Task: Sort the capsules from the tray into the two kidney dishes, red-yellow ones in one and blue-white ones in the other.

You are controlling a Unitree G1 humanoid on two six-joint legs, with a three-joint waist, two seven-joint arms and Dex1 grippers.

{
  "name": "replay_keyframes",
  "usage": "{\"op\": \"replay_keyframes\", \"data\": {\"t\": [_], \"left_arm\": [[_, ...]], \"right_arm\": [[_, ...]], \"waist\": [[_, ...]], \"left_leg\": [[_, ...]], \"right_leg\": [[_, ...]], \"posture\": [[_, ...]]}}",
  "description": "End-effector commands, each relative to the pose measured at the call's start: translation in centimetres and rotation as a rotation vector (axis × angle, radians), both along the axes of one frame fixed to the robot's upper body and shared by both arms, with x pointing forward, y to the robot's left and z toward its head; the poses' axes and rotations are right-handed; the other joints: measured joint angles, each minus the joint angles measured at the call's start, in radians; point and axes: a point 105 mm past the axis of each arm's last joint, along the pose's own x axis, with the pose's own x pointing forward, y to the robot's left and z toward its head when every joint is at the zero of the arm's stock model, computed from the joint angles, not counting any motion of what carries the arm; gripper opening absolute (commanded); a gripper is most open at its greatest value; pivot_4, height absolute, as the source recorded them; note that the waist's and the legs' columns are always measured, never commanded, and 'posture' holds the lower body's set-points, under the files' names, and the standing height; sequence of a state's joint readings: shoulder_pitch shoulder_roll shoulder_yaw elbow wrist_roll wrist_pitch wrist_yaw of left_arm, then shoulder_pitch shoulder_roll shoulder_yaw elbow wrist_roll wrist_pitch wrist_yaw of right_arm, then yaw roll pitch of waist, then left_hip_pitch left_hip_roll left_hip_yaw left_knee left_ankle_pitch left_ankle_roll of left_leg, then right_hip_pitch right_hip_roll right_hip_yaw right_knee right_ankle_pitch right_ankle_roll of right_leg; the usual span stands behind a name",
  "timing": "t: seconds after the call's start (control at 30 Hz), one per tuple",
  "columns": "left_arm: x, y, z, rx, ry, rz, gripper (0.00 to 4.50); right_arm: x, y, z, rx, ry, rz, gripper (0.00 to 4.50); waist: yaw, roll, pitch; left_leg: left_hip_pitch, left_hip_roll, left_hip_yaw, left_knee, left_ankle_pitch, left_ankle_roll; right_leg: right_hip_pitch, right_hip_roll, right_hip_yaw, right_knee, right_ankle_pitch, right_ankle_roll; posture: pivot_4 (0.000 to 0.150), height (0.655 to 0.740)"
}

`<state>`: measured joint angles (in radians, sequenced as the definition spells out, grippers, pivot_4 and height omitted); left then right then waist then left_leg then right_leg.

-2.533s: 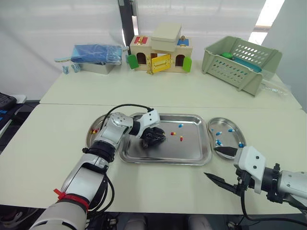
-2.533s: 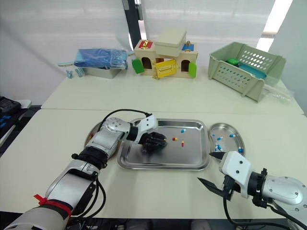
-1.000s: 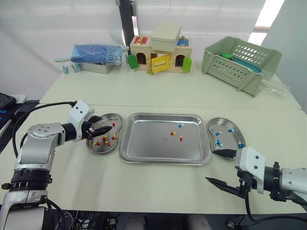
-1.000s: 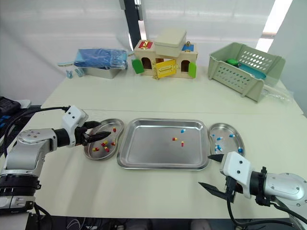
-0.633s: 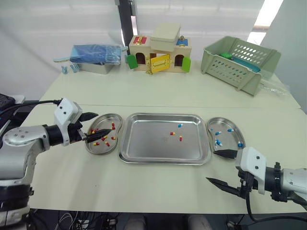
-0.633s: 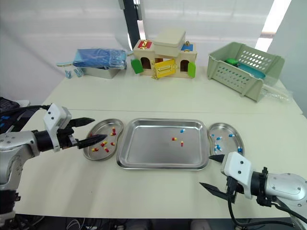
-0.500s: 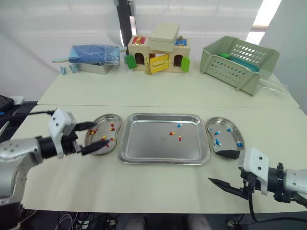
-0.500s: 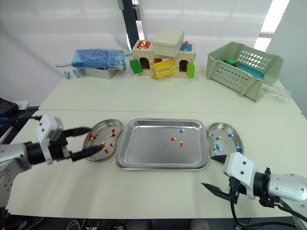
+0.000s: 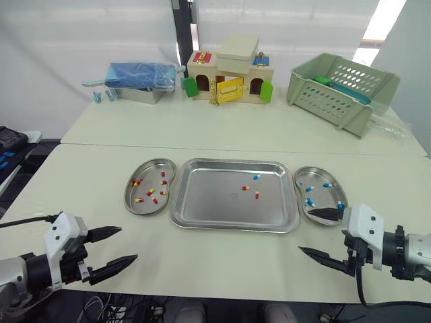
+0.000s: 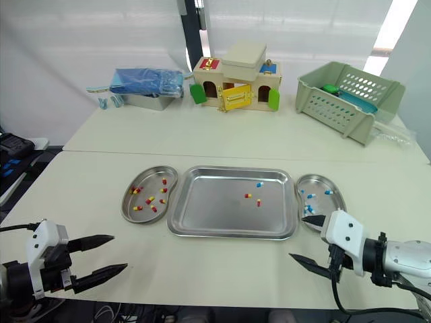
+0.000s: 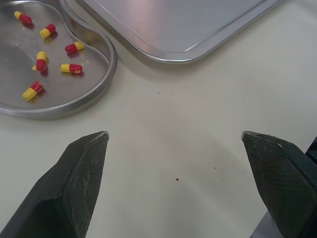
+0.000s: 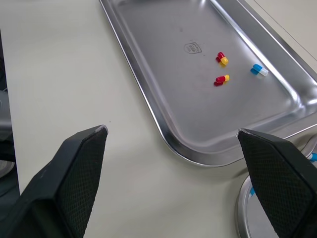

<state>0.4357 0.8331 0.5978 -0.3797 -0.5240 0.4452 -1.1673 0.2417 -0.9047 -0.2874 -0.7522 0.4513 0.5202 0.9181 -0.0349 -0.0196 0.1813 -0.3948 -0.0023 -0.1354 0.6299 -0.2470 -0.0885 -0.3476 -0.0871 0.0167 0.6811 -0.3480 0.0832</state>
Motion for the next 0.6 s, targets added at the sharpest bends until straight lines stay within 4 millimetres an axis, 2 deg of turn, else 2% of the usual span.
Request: {"op": "replay_keyframes", "data": {"t": [0.03,0.17,0.33,0.47,0.6], "left_arm": [[0.2,0.0,0.9,0.027,-0.053,-0.012,4.47],[1.0,-0.5,1.7,0.038,-0.090,-0.049,4.47],[3.2,-2.1,3.4,0.055,-0.156,-0.149,4.47],[6.7,-4.9,5.7,0.039,-0.234,-0.264,4.47],[9.7,-8.1,6.5,0.062,-0.269,-0.404,4.47]], "right_arm": [[0.0,0.3,0.6,-0.014,-0.031,0.033,4.44],[0.1,0.4,0.6,-0.014,-0.034,0.035,4.44],[0.1,0.6,0.6,-0.009,-0.041,0.031,4.44],[0.1,0.8,0.7,0.000,-0.053,0.018,4.44],[0.1,1.1,0.8,0.007,-0.065,0.008,4.44]], "waist": [[0.000,0.000,0.000],[0.001,0.000,0.000],[0.002,0.000,0.000],[0.004,0.000,0.000],[0.002,-0.001,0.000]], "left_leg": [[0.000,0.000,0.000,0.000,0.000,0.000],[0.000,0.000,0.000,0.000,0.000,0.000],[0.000,0.000,0.000,0.000,0.000,0.000],[0.000,0.000,-0.001,0.000,0.000,0.000],[0.000,-0.001,-0.001,0.001,0.000,0.000]], "right_leg": [[0.000,0.000,0.000,0.000,0.000,0.000],[0.000,0.000,0.000,0.000,0.000,0.000],[0.000,0.000,0.000,0.000,0.000,0.000],[0.000,0.000,-0.001,0.000,0.000,0.000],[0.001,0.000,-0.001,0.000,0.000,0.000]], "posture": [[0.150,0.7400],[0.150,0.7400],[0.150,0.7400],[0.150,0.7400],[0.150,0.7400]]}}
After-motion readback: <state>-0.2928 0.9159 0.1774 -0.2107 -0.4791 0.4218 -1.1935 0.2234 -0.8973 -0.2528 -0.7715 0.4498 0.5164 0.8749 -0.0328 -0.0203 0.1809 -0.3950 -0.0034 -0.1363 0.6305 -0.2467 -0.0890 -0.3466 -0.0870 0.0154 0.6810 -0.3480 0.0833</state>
